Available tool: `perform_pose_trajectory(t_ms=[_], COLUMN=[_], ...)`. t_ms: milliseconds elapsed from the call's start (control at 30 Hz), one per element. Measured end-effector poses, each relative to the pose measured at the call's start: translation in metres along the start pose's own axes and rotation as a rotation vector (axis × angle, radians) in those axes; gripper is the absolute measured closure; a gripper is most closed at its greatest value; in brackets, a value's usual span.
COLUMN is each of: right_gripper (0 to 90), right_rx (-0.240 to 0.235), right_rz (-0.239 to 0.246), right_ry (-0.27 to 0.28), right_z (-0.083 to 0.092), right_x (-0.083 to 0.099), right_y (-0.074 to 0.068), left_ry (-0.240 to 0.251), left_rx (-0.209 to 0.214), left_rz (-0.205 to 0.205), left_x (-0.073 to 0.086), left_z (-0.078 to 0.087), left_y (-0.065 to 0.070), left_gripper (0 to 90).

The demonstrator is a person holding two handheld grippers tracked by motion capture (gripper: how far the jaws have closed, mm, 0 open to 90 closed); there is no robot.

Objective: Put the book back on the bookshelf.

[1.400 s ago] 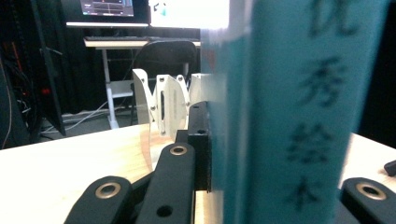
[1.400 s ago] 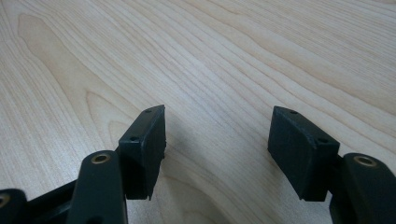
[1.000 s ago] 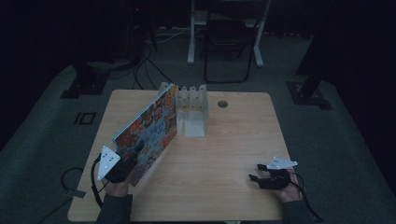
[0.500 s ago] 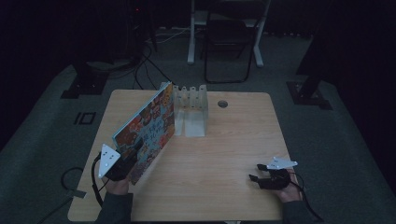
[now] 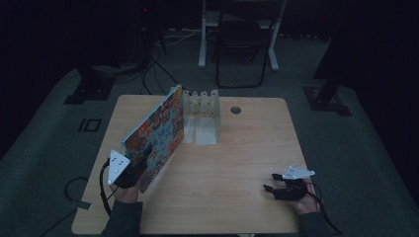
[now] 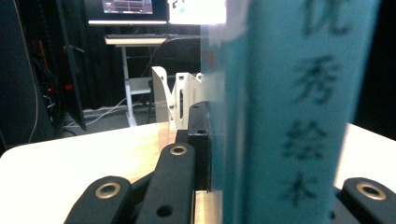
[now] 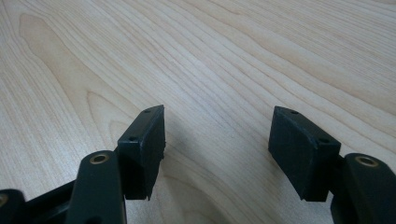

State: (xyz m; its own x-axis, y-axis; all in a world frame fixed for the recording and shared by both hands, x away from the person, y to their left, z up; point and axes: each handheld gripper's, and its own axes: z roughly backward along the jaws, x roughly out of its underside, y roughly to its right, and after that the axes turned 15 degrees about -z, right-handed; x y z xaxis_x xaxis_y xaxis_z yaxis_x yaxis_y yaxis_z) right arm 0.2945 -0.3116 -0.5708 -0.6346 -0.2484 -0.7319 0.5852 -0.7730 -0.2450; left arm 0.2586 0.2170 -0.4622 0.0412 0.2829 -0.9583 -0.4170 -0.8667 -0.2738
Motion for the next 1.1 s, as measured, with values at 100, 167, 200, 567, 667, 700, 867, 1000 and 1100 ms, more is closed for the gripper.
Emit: perform_pose_trajectory(t_ms=[100,167,200,567,667,700,867,1000,1100], right_gripper=[35.9,35.9,35.9,35.9,35.8,35.8,35.8,35.8,35.8], right_rx=[0.0,-0.001,-0.001,-0.002,-0.002,-0.002,-0.002,-0.003,-0.003], right_rz=[0.0,0.0,0.0,-0.001,-0.002,-0.002,-0.001,-0.002,-0.002], right_ry=[0.001,0.001,0.001,0.001,0.001,0.001,0.002,0.002,0.001], right_z=[0.0,0.0,0.0,0.0,0.0,0.0,0.0,0.0,0.0], right_x=[0.0,0.0,0.0,0.0,0.0,0.0,0.0,0.0,0.0], right_y=[0.0,0.0,0.0,0.0,0.0,0.0,0.0,0.0,0.0], left_ry=[-0.002,-0.004,-0.003,-0.009,-0.009,-0.009,-0.01,-0.009,-0.012], left_rx=[-0.004,-0.007,-0.008,-0.018,-0.019,-0.021,-0.024,-0.028,-0.031], left_rz=[0.004,0.005,0.007,0.007,0.006,0.006,0.008,0.011,0.008], left_x=[0.001,0.001,0.001,0.002,0.002,0.001,0.0,0.0,0.0], left_z=[-0.002,-0.002,-0.003,-0.009,-0.01,-0.011,-0.013,-0.014,-0.016], left_y=[0.0,-0.001,-0.001,-0.001,-0.001,-0.001,-0.002,-0.003,-0.004], left_gripper=[81.0,81.1,81.0,81.0,81.0,81.0,81.0,81.0,81.0])
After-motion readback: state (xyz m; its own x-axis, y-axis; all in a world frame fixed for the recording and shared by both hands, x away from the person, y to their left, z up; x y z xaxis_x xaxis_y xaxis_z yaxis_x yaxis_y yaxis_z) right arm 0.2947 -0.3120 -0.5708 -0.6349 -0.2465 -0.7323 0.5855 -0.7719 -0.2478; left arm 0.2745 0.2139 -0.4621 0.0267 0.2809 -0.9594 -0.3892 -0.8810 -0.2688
